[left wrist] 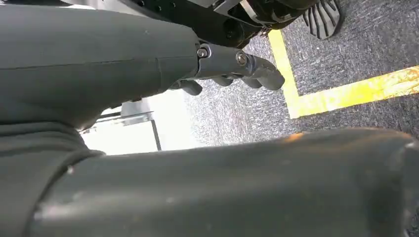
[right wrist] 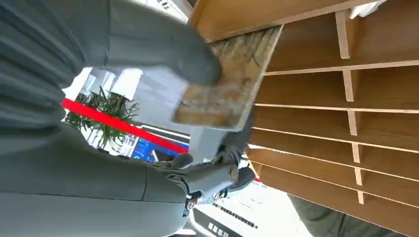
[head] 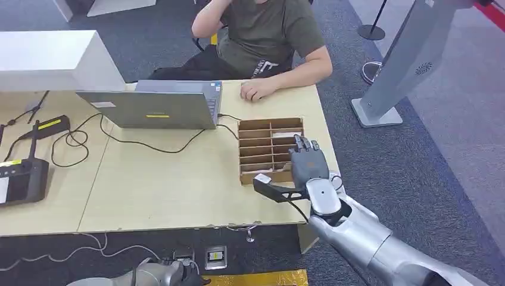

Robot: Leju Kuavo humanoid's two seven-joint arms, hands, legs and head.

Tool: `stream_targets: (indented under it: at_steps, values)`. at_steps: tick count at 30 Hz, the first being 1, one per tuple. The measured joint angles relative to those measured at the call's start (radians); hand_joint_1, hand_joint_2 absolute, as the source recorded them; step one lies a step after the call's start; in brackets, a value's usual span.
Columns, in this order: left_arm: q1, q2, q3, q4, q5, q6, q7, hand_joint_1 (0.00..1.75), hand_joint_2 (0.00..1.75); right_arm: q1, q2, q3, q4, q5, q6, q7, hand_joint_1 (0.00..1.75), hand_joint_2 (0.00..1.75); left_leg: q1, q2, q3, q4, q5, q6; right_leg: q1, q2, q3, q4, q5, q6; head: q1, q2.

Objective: Pass the card to the sensor for recognition and then transmit it.

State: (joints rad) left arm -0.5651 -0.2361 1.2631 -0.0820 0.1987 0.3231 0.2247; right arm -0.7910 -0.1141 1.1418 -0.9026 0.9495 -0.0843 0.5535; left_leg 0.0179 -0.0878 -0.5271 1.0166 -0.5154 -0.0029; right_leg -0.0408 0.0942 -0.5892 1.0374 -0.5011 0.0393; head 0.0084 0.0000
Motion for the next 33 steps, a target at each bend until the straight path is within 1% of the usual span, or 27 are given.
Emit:
stream_targets:
  at_steps: [9, 16, 21, 29, 33]
  values:
    - [0.000, 0.002, 0.000, 0.000, 0.000, 0.000, 0.000, 0.00, 0.00, 0.012, 0.001, 0.004, -0.053, -0.030, 0.024, -0.013, 1.75, 1.75, 0.000, 0.000, 0.000, 0.000, 0.000, 0.000, 0.000, 0.000, 0.000, 0.000, 0.000, 0.000, 0.000, 0.000]
    - [0.000, 0.003, 0.000, 0.000, 0.000, -0.001, 0.008, 0.00, 0.00, 0.028, 0.004, 0.022, -0.103, -0.043, 0.043, -0.023, 1.75, 1.75, 0.000, 0.000, 0.000, 0.000, 0.000, 0.000, 0.000, 0.000, 0.000, 0.000, 0.000, 0.000, 0.000, 0.000]
    - [0.000, 0.006, 0.000, 0.000, 0.000, 0.000, 0.008, 0.00, 0.00, 0.040, 0.011, 0.027, -0.105, -0.054, 0.041, -0.037, 1.75, 1.75, 0.000, 0.000, 0.000, 0.000, 0.000, 0.000, 0.000, 0.000, 0.000, 0.000, 0.000, 0.000, 0.000, 0.000]
    - [0.000, 0.011, 0.000, 0.000, 0.000, 0.001, 0.008, 0.00, 0.00, 0.055, 0.012, 0.029, -0.109, -0.058, 0.032, -0.043, 1.75, 1.75, 0.000, 0.000, 0.000, 0.000, 0.000, 0.000, 0.000, 0.000, 0.000, 0.000, 0.000, 0.000, 0.000, 0.000]
    - [0.000, 0.011, 0.000, 0.000, 0.000, 0.002, 0.008, 0.00, 0.00, 0.060, 0.014, 0.031, -0.109, -0.058, 0.015, -0.043, 1.75, 1.75, 0.000, 0.000, 0.000, 0.000, 0.000, 0.000, 0.000, 0.000, 0.000, 0.000, 0.000, 0.000, 0.000, 0.000]
